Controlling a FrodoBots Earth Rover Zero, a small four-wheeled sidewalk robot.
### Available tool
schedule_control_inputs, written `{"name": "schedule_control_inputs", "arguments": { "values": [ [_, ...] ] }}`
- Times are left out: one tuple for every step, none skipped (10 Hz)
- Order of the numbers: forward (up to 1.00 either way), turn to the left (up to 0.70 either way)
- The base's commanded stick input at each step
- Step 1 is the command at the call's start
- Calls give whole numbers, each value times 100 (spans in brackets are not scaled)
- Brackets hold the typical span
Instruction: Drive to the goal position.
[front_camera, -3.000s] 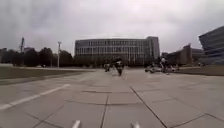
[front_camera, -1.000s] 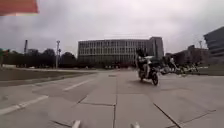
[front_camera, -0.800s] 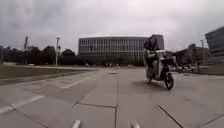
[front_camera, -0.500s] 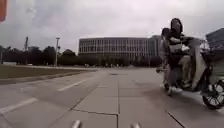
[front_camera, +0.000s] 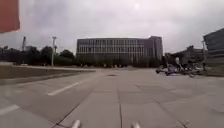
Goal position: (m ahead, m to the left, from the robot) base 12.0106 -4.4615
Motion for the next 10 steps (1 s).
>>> {"name": "schedule_control_inputs", "arguments": {
  "values": [
    [85,0],
    [85,0],
    [85,0],
    [85,0],
    [85,0],
    [85,0],
    [85,0],
    [85,0],
    [85,0],
    [85,0]
  ]
}}
